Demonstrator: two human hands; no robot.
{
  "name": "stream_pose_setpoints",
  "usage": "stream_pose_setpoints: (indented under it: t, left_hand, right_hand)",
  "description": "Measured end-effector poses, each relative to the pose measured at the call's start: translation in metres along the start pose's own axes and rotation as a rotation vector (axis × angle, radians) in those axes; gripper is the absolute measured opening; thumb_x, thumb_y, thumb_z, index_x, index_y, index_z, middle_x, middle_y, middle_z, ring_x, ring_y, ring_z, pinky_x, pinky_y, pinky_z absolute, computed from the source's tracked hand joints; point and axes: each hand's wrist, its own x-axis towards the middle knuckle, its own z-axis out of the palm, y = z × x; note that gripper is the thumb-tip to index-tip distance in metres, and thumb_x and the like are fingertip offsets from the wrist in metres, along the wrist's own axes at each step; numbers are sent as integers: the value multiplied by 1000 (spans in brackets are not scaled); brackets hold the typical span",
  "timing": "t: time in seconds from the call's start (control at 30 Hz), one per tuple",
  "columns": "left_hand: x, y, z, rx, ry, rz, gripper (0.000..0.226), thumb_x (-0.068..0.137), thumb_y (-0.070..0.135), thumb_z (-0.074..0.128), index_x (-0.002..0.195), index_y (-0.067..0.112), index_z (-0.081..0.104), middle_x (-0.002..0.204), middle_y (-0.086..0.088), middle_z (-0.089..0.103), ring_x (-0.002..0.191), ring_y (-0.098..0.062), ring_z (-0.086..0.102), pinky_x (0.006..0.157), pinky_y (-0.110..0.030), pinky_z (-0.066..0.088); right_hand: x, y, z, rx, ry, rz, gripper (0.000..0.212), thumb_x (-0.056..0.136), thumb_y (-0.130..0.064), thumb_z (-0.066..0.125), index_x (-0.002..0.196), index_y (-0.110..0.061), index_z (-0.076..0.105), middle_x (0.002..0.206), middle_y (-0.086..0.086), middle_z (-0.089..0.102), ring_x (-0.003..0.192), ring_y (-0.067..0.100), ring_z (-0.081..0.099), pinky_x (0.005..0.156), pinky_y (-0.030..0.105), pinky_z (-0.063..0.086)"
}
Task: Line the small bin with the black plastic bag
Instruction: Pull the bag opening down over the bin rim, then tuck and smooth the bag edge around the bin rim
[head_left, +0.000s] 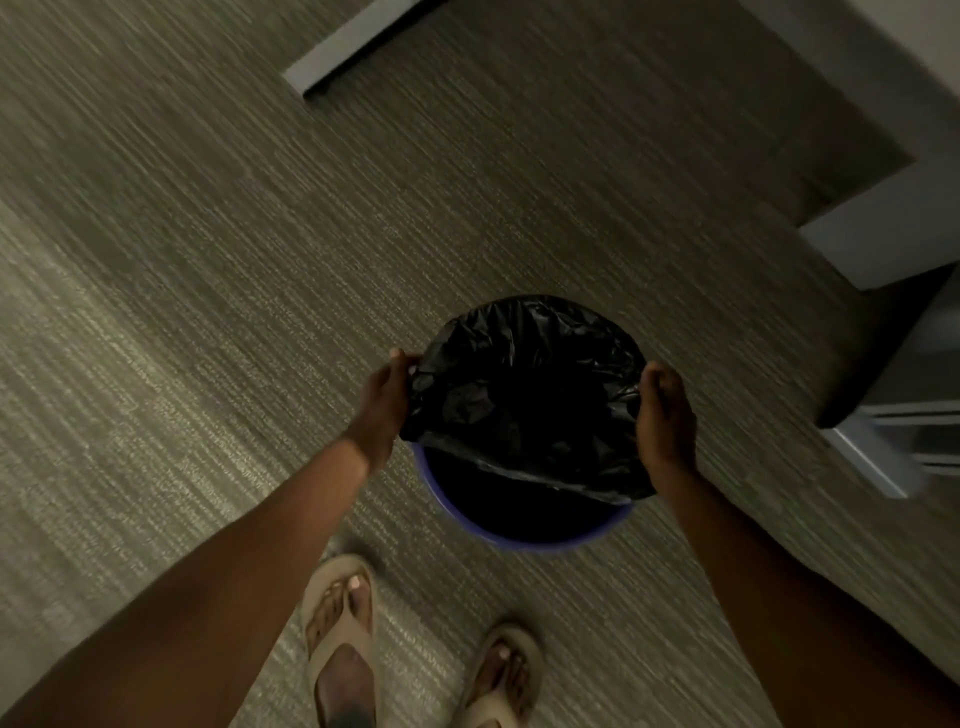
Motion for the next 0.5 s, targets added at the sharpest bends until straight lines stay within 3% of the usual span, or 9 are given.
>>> stream_pose_setpoints:
  t: [0.07,0.13,0.2,0.27,0.33,0.43,0.5]
  left_hand:
    - [-6,1,2,-88,327,154,43,111,38,39,121,7,66,109,-13,65,98,-27,64,85,-41,53]
    - [-17,4,2,-86,532,200,38,107,41,48,116,10,68,103,-8,64,92,-24,63,78,-36,52]
    - [-31,3,4,-48,496,172,40,98,53,61,117,19,69,102,1,69,91,-18,68,71,-30,54]
    - [-48,-5,11,84,361,162,52,86,52,77,128,23,67,107,4,71,95,-13,70,73,-28,57]
    - [-60,-20,13,243,284,244,62,82,36,86,137,18,65,117,3,69,101,-12,69,76,-18,57]
    - [-66,-40,0,172,183,302,68,83,3,83,146,5,56,132,-7,66,114,-12,69,83,-14,58]
    - [-66,-46,-11,253,126,365,69,85,-4,78,149,2,52,135,-5,66,116,2,68,90,-12,55]
  right_hand:
    - [-12,0,-3,21,172,-53,57,108,-50,37,148,-12,51,150,16,55,132,34,57,98,40,48]
    - [-31,6,-5,15,291,-62,60,106,-52,38,146,-10,53,151,16,54,132,35,56,98,35,46]
    - [-56,16,-1,23,295,-30,62,106,-52,39,151,-11,48,154,16,50,134,37,55,96,33,43]
    - [-80,27,7,27,191,7,67,107,-54,39,161,-15,34,160,19,43,140,39,51,101,39,44]
    - [-99,36,15,22,81,-36,77,103,-56,39,166,-18,17,165,19,35,145,39,46,104,38,43]
    - [-113,47,21,22,26,-70,85,100,-55,38,167,-21,-2,170,18,26,146,40,45,104,38,45]
    - [-115,53,19,17,14,-76,84,101,-53,36,166,-24,-8,168,20,32,142,41,50,100,36,47]
